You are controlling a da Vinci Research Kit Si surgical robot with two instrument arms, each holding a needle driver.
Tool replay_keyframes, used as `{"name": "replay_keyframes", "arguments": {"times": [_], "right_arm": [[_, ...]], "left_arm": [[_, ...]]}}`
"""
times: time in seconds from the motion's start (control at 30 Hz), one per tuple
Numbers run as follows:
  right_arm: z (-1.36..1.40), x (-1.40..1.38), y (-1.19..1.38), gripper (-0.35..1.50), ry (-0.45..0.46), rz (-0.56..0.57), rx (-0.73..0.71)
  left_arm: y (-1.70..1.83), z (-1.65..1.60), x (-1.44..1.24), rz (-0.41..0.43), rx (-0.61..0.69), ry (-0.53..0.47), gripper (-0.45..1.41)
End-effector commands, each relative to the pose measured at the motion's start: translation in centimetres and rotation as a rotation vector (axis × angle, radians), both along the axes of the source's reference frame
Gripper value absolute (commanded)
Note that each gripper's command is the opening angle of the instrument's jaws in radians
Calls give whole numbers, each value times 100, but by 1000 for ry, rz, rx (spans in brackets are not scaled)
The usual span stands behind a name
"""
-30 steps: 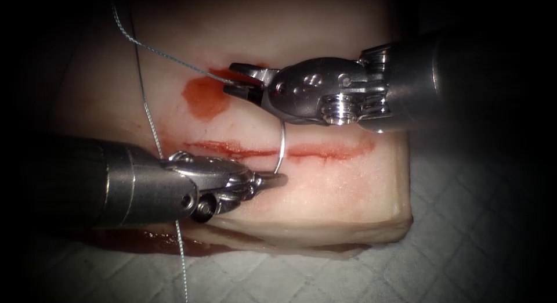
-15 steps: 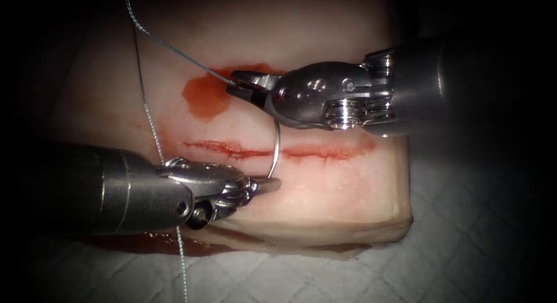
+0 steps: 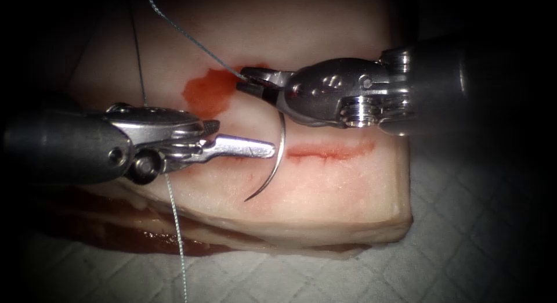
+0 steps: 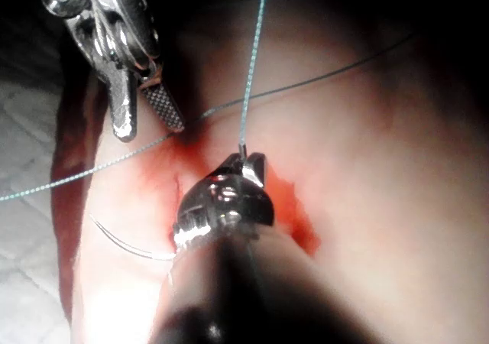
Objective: Wound Closure
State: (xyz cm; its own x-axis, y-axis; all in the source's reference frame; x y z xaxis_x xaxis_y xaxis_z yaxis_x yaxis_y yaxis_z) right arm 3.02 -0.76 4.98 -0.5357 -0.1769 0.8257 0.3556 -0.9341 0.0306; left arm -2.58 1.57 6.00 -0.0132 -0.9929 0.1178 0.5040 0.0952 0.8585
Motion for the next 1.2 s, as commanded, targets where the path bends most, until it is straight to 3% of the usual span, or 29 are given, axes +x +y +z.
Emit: {"name": "replay_keyframes", "arguments": {"times": [0.03, 0.13, 0.2, 0.23, 0.27, 0.3, 0.37, 0.4, 0.43, 0.53, 0.6, 0.63, 0.73, 0.83, 1.07, 1.2], "right_arm": [[4, -3, 7, -35, 10, 15, -21], [4, -21, 19, -35, 63, 3, -37], [6, -28, 24, -35, 102, -6, -44], [9, -30, 25, -35, 133, -7, -49], [10, -31, 26, -35, 167, -6, -48], [12, -32, 28, -35, 198, -10, -57], [15, -32, 29, -35, 279, -22, -78], [15, -31, 30, -35, 316, -21, -95], [15, -30, 28, -35, 362, -18, -117], [13, -26, 23, -35, 371, -20, -150], [12, -20, 23, -35, 364, -28, -170], [11, -16, 22, -35, 361, -29, -175], [10, -5, 20, -35, 362, -35, -244], [9, 7, 19, -35, 361, -47, -338], [4, 35, 29, -35, 372, -57, -341], [-1, 36, 47, -35, 424, -131, -352]], "left_arm": [[5, 0, 7, 3, 3, -26, 106], [9, -8, 45, -66, 77, -124, 73], [12, -3, 65, -93, 60, -194, 67], [13, 1, 71, -71, 18, -221, 71], [14, 5, 76, -52, 0, -254, 46], [13, 13, 82, -31, -2, -288, 39], [9, 27, 88, -3, -20, -306, 47], [5, 37, 91, 11, -45, -308, 20], [1, 45, 92, 28, -79, -309, 20], [-14, 72, 90, 99, -234, -305, 29], [-34, 87, 88, 142, -299, -304, -40], [-42, 93, 85, 165, -315, -284, -45], [-56, 104, 69, 250, -337, -192, -45], [-58, 109, 55, 300, -380, -167, -23], [-52, 116, 49, 307, -385, -170, -13], [-48, 120, 50, 299, -391, -159, -10]]}}
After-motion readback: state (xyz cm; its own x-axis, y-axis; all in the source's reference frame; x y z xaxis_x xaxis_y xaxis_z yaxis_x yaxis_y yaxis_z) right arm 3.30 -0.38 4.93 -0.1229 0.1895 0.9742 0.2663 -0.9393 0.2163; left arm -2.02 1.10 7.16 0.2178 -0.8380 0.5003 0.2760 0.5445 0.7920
